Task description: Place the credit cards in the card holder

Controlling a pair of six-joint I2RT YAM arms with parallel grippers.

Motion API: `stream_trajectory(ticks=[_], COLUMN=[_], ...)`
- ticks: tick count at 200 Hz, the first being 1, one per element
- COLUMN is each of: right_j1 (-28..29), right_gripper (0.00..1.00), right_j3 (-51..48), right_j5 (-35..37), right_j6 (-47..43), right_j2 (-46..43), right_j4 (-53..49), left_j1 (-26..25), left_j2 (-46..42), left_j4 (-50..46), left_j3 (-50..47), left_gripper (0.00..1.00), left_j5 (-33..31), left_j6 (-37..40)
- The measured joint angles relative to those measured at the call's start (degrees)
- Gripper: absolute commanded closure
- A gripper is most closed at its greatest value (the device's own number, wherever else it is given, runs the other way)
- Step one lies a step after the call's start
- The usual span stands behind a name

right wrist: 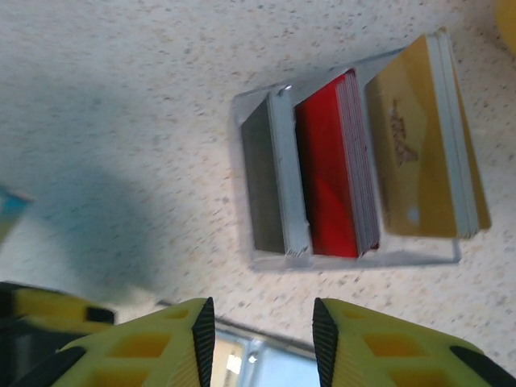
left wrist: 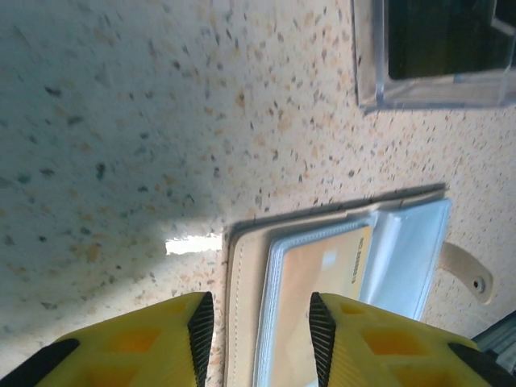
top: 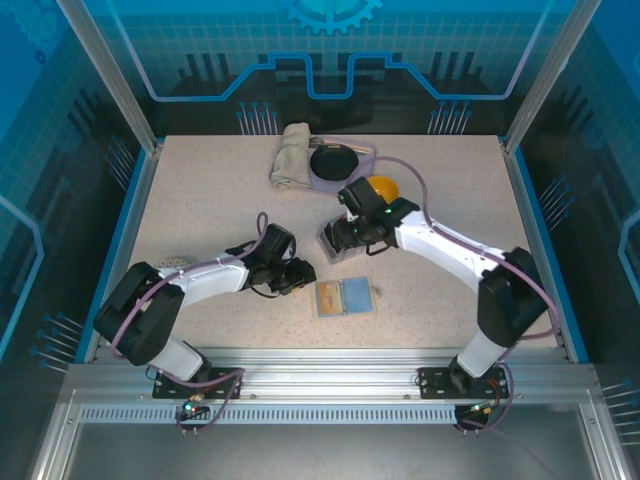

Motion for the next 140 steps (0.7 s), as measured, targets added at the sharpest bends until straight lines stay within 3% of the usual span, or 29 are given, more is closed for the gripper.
stream_trajectory(ticks=[62, 140], right_j1=[0.0, 0.39], right_gripper=[0.65, 0.65], right_j3=[14.8, 21.29], right_j5=[7.37, 5.88], right_j6=[-7.5, -9.9], right_j2=[14.47, 20.02], right_j4=[-9.35, -12.0], left_j1=[5.55, 8.11], left_j2=[-0.02, 1.88], left_j4=[1.09, 3.08], left_j3=[0.57, 2.43], left_gripper=[0.51, 0.47], left_j5=[1.14, 2.45], left_j6=[-0.33, -3.04])
